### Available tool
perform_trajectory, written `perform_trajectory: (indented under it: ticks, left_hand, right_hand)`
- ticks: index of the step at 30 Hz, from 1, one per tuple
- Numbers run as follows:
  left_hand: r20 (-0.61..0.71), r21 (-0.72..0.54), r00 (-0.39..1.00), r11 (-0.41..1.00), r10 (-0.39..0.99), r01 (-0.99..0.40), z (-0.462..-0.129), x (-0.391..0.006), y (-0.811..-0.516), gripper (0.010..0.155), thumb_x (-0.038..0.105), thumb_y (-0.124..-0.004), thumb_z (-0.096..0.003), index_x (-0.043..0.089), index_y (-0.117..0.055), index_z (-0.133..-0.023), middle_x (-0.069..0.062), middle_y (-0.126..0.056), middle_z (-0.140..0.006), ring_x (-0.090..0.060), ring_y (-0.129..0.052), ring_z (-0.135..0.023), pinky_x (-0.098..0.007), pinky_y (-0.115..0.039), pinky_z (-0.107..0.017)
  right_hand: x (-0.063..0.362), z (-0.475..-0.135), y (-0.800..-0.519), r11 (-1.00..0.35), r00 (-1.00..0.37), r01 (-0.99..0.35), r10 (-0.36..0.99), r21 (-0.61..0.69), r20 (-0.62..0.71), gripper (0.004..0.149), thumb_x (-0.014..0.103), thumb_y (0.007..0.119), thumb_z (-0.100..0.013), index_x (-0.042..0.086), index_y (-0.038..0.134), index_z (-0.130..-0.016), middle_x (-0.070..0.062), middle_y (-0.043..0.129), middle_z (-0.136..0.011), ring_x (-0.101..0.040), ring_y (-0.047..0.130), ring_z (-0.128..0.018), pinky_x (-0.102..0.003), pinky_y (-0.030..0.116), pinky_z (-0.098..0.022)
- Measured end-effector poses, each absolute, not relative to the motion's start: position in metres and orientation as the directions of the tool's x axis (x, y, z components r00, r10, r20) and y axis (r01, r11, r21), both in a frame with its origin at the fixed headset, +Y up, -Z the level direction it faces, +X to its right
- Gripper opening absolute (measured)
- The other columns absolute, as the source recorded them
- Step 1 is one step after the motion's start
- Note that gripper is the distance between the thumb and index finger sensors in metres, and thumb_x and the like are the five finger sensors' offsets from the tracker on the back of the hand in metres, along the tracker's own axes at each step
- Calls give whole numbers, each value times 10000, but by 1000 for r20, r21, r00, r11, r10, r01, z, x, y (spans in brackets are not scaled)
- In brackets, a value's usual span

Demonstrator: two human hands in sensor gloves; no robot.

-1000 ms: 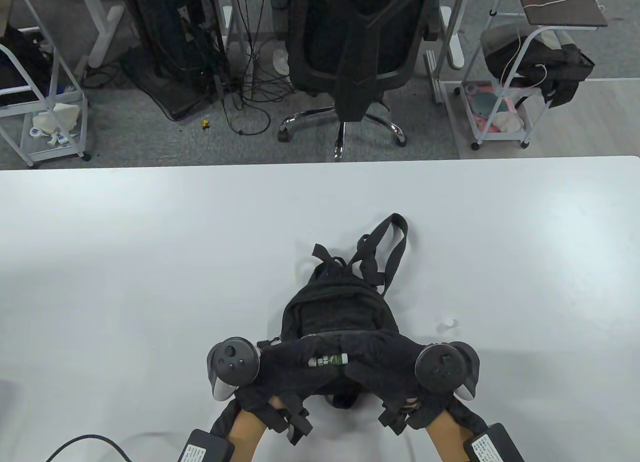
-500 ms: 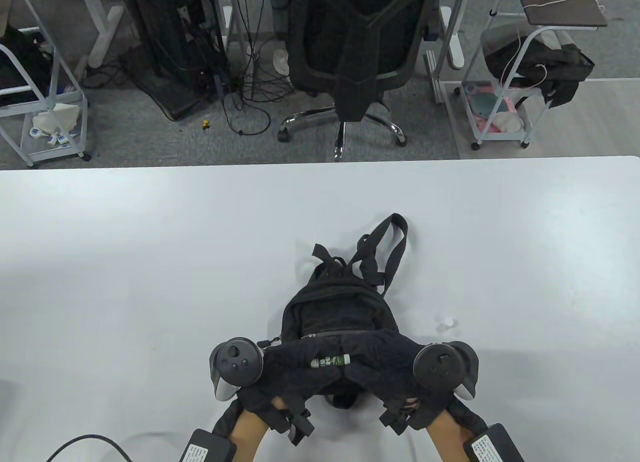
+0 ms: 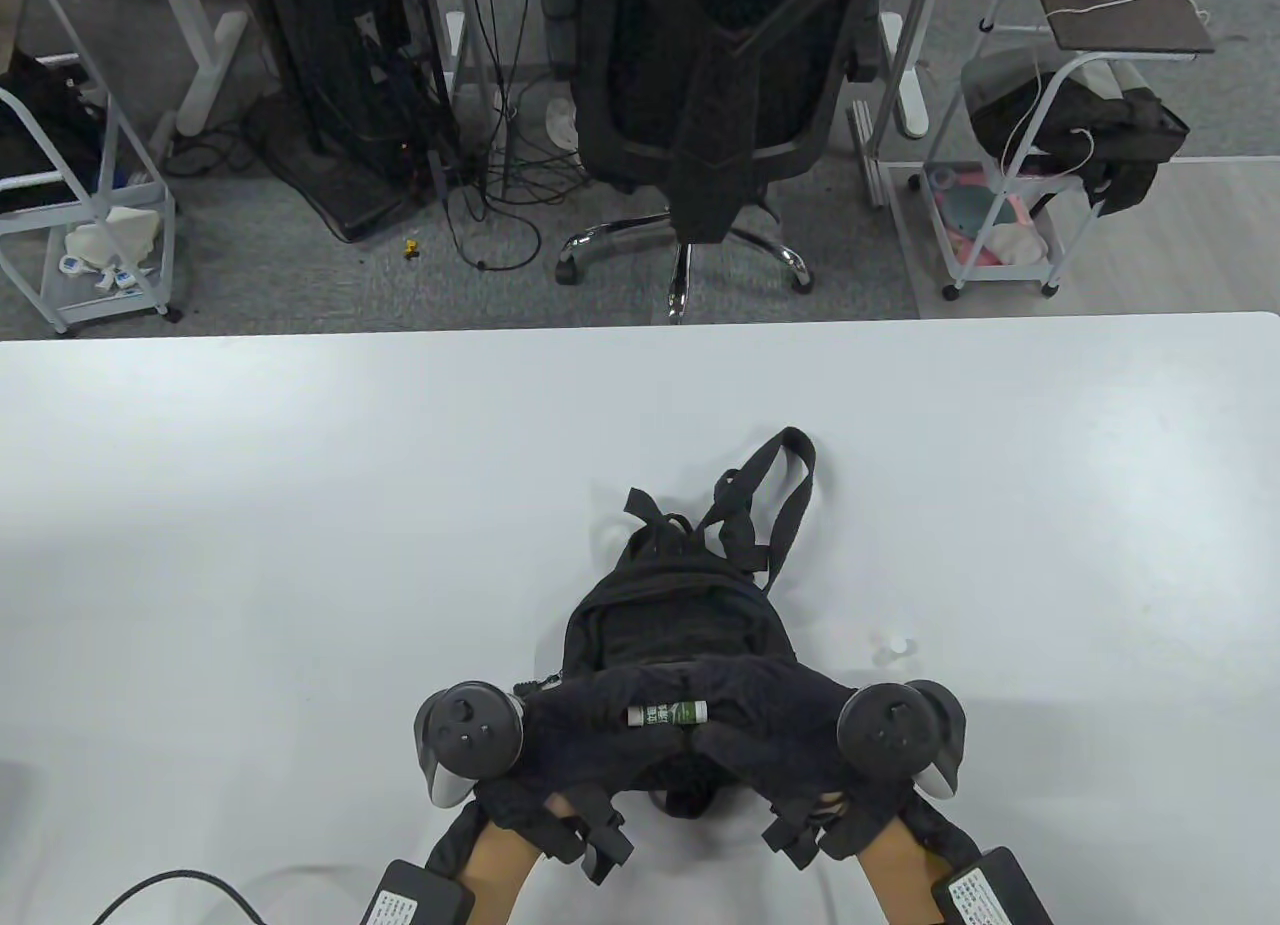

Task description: Apply lubricant on backpack

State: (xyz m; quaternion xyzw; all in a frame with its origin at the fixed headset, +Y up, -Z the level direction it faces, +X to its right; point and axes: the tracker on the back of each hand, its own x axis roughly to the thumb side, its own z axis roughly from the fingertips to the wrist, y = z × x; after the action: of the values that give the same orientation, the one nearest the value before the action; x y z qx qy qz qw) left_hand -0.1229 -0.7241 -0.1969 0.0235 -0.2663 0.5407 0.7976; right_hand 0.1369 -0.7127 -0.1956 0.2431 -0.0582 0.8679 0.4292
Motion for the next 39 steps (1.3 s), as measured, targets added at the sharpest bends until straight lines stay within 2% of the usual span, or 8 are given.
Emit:
perform_trajectory:
  ticks: [7,13,18,22,24,29,35,39]
  left_hand:
    - [465,-251,277,425,841,-870,-196,-122,-723,536,398,-1031,-365,148,-914,-824,-61,-1029,-705,-282,-1115,-489,-570,-892,-511]
    - [480,-241,289,441,828,-864,-196,-122,-723,535,398,-1031,-364,147,-915,-822,-61,-1029,-703,-283,-1115,-489,-569,-892,-512]
    - [482,-242,291,445,827,-862,-196,-122,-724,542,398,-1032,-362,147,-910,-826,-62,-1032,-699,-280,-1120,-483,-567,-894,-509]
    - [490,-232,297,451,820,-862,-194,-122,-722,540,399,-1031,-362,147,-914,-824,-60,-1032,-700,-280,-1119,-482,-561,-898,-502]
    - [492,-230,305,460,815,-858,-194,-121,-723,541,397,-1031,-364,147,-909,-827,-61,-1032,-700,-281,-1120,-477,-556,-901,-497]
    - [486,-229,300,451,821,-863,-194,-122,-724,541,397,-1030,-363,146,-910,-827,-63,-1032,-700,-281,-1121,-475,-554,-905,-490]
    - [485,-225,305,453,820,-863,-195,-122,-724,534,398,-1030,-362,146,-919,-819,-61,-1032,-699,-281,-1120,-476,-554,-904,-492]
    - [483,-225,302,450,822,-864,-196,-123,-724,537,396,-1030,-364,144,-914,-823,-64,-1032,-698,-282,-1119,-476,-556,-903,-491]
  right_hand:
    - [135,-198,-716,-628,-514,-765,728,141,453,502,588,799,-455,301,850,-863,19,957,-783,-228,1027,-665,-575,733,-632]
    - [135,-196,-713,-648,-526,-750,704,130,477,544,531,916,-422,339,786,-913,47,905,-856,-217,1002,-730,-575,726,-647]
    - [135,-200,-717,-649,-522,-737,723,187,454,487,570,767,-470,297,857,-863,11,961,-782,-232,1035,-656,-584,732,-632]
    - [137,-198,-715,-644,-520,-748,719,161,461,603,595,871,-425,326,754,-952,32,881,-891,-237,992,-752,-591,711,-654]
    - [135,-198,-717,-618,-500,-768,742,168,446,545,533,901,-430,334,776,-921,38,897,-859,-222,1006,-721,-590,716,-649]
    - [135,-201,-719,-628,-513,-755,745,188,426,503,593,758,-467,301,853,-864,16,959,-780,-231,1040,-649,-580,737,-625]
    - [138,-202,-719,-603,-489,-776,761,185,426,540,539,894,-434,315,790,-914,31,914,-836,-217,1018,-697,-580,727,-640]
    - [134,-205,-723,-604,-494,-768,772,215,401,483,584,757,-470,300,859,-848,23,967,-753,-215,1047,-616,-574,741,-623]
